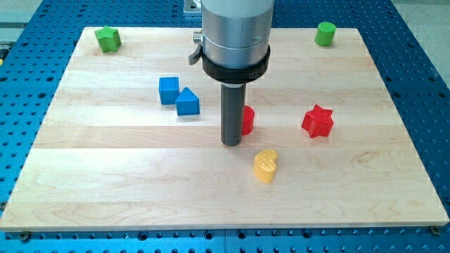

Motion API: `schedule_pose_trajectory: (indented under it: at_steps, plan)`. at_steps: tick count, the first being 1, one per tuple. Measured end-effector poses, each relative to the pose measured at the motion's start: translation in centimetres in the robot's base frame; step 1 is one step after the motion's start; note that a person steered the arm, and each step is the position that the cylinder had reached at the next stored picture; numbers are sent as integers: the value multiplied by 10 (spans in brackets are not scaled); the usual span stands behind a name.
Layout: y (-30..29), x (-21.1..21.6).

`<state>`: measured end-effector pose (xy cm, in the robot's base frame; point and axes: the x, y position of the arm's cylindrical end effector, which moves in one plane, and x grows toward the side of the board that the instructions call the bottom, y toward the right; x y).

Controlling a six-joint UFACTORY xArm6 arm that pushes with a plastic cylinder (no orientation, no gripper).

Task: Move the red circle towards the center left side of the board

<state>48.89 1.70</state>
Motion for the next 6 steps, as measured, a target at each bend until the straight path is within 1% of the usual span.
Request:
schedule_pose_trajectory:
  at_steps: [1, 2, 3, 4, 5, 6]
  plan:
    - [56, 9]
    - [74, -16]
    - [32, -18]
    - [11, -16]
    - [35, -35]
    - [1, -36]
